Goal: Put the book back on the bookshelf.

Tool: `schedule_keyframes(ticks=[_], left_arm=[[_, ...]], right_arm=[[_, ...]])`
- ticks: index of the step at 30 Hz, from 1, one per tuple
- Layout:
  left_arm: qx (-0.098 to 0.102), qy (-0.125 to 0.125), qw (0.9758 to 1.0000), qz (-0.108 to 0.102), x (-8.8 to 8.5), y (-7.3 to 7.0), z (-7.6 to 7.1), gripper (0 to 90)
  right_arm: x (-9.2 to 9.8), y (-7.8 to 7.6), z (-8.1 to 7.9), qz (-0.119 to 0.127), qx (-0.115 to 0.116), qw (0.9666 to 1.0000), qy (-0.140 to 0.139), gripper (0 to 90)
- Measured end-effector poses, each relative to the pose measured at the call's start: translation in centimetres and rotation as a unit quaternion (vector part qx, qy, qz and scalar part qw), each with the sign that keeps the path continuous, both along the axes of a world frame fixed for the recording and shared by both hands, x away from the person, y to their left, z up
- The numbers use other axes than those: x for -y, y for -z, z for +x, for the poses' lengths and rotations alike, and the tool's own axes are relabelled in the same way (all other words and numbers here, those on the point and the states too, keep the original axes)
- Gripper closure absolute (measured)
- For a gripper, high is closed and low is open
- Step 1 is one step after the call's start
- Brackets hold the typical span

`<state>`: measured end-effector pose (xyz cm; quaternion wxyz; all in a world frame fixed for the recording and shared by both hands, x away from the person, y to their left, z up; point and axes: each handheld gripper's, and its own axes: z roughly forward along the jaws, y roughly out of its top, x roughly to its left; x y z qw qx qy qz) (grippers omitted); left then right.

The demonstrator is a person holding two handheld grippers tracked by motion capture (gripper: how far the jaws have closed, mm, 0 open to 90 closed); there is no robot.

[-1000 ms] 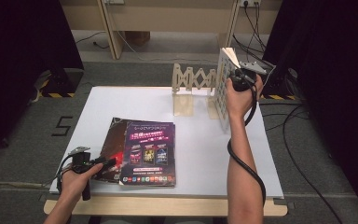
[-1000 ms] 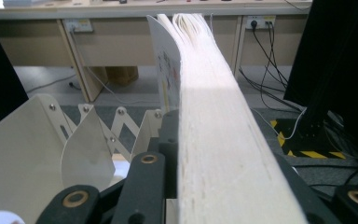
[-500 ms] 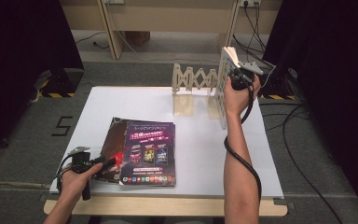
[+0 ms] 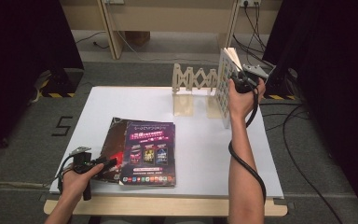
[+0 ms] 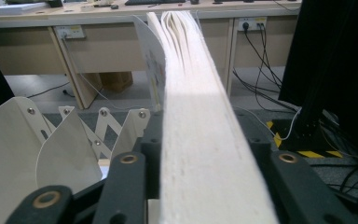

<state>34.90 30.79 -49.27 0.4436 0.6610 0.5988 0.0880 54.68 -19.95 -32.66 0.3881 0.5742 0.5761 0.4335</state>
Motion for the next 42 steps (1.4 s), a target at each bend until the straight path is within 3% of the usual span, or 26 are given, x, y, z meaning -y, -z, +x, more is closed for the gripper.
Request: schedule_keyframes(ticks=[4, 7, 42], left_arm=[[-0.001, 0.001, 1.0, 0.001, 0.0, 0.0, 0.0, 37.7], [0.0, 0.0, 1.0, 0.001, 0.1, 0.0, 0.0, 37.7], [0.011, 0.005, 0.9999, 0.001, 1.0, -0.7, 0.0, 37.8]], right_arm=[[0.2, -0.1, -0.5, 0.009, -0.005, 0.9999, -0.004, 59.5], [0.3, -0.2, -1.1, 0.019, 0.003, 0.9998, -0.008, 58.5], [0.8, 0.4, -6.1, 0.02, 0.0, 0.9996, -0.019, 56.8]])
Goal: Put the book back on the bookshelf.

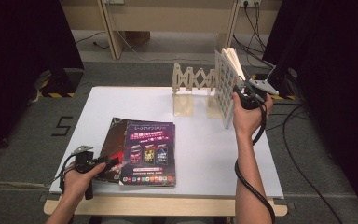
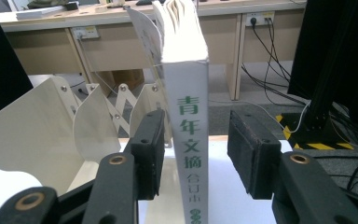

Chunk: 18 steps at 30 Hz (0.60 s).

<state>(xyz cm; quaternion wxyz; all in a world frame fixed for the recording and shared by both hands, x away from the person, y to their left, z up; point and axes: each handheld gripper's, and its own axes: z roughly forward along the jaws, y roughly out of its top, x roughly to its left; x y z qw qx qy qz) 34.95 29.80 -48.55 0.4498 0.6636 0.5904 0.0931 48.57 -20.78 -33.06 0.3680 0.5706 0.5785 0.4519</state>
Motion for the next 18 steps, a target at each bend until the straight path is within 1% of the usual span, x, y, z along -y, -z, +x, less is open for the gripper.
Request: schedule_keyframes(ticks=[2, 6, 12, 16, 18], left_arm=[[0.0, 0.002, 1.0, 0.0, 0.1, 0.0, 0.0, 37.8], [0.003, 0.005, 1.0, -0.002, 0.3, -0.2, 0.2, 37.8], [0.006, 0.012, 0.9999, -0.004, 0.7, -0.5, 0.4, 37.9], [0.007, 0.014, 0.9999, -0.005, 0.9, -0.4, 0.7, 38.1], [0.006, 0.014, 0.9999, -0.002, 0.9, -0.4, 0.8, 38.2]], right_arm=[[-0.1, -0.1, -0.3, -0.002, 0.0, 1.0, 0.0, 56.8], [-0.3, 0.1, -0.9, 0.005, -0.001, 1.0, 0.0, 56.8], [-0.5, 0.3, -1.7, 0.004, -0.001, 1.0, 0.0, 56.8], [-0.6, 0.7, -2.3, 0.002, -0.001, 1.0, -0.001, 56.7], [-0.8, 0.9, -2.6, 0.005, -0.002, 1.0, -0.003, 56.7]])
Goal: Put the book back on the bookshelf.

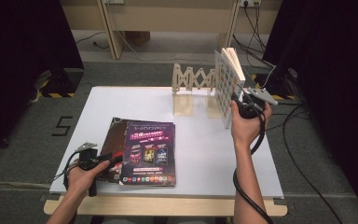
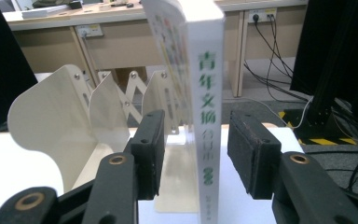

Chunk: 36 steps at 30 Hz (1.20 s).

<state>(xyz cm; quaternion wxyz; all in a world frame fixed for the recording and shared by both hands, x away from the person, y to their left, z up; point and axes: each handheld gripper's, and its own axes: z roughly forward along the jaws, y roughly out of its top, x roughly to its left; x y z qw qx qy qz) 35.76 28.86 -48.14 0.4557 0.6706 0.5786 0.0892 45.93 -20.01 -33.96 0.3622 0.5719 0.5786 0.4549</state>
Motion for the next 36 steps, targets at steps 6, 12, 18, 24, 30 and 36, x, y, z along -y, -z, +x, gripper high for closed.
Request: schedule_keyframes(ticks=[6, 12, 18, 24, 30, 36], left_arm=[[0.003, -0.001, 1.0, -0.002, 0.2, -0.3, 0.4, 38.5], [0.006, -0.001, 1.0, -0.003, 0.5, -0.7, 1.0, 38.7], [-0.001, 0.006, 1.0, 0.002, 1.2, -0.9, 1.9, 39.3], [-0.012, 0.002, 0.9998, 0.015, 1.8, -0.7, 2.9, 41.1], [-0.018, -0.011, 0.9997, 0.016, 1.9, -0.3, 3.9, 45.0], [-0.032, -0.012, 0.9994, 0.003, 2.1, 0.0, 4.7, 49.2]], right_arm=[[-0.2, 0.9, -0.7, 0.007, -0.008, 0.9999, -0.006, 56.8], [-0.1, 1.3, -2.0, 0.012, -0.011, 0.9999, -0.005, 56.8], [0.0, 2.5, -3.1, 0.039, -0.028, 0.9988, -0.008, 57.1], [-0.5, 4.3, -3.5, 0.037, -0.052, 0.9978, -0.017, 57.4], [-1.4, 5.6, -3.6, 0.038, -0.071, 0.9963, -0.031, 57.4], [-3.0, 7.1, -3.7, 0.031, -0.093, 0.9938, -0.052, 57.2]])
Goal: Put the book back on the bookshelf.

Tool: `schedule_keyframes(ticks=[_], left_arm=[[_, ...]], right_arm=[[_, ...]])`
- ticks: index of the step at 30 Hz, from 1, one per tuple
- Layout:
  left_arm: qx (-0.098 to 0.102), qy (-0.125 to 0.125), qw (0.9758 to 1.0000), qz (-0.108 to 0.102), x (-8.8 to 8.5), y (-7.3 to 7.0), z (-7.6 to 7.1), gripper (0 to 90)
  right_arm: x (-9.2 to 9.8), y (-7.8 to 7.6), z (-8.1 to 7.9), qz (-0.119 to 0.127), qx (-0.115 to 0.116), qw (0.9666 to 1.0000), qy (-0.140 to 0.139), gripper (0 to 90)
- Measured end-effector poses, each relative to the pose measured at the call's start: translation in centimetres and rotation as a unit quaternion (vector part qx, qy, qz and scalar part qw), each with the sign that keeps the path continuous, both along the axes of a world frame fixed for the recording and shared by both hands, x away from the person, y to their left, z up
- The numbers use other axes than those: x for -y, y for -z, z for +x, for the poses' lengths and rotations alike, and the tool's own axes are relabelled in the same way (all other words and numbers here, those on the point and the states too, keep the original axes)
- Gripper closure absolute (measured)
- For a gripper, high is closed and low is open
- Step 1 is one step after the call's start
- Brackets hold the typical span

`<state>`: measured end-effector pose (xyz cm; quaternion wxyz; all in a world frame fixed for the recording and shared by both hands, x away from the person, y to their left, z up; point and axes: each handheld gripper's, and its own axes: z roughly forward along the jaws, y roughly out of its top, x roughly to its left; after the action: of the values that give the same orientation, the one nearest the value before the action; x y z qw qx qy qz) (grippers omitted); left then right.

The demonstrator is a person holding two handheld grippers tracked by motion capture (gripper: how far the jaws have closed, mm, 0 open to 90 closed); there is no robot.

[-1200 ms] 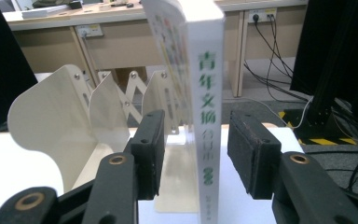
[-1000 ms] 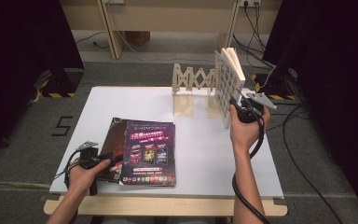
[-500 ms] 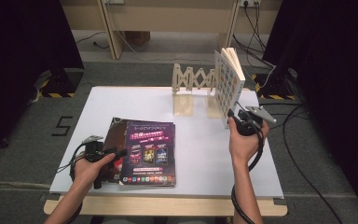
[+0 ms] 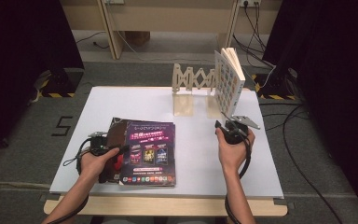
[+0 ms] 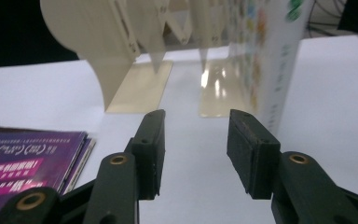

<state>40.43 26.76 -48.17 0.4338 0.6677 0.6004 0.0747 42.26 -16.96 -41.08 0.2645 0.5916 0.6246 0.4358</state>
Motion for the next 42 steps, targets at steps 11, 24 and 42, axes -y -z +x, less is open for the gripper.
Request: schedule_keyframes(ticks=[11, 24, 42], left_arm=[[-0.014, 0.0, 0.9999, -0.005, 0.5, 0.5, 0.5, 55.0], [-0.015, -0.004, 0.9998, -0.015, 0.5, 0.5, 0.6, 59.8], [0.008, 0.008, 0.9998, 0.017, 1.1, -0.1, 0.2, 66.3]], right_arm=[[-3.7, 2.4, 0.6, 0.01, -0.039, 0.9977, -0.055, 57.1], [-8.4, 5.0, 1.0, 0.003, -0.074, 0.9904, -0.117, 56.9], [-12.0, 7.5, 1.1, 0.005, -0.114, 0.9803, -0.162, 56.7]])
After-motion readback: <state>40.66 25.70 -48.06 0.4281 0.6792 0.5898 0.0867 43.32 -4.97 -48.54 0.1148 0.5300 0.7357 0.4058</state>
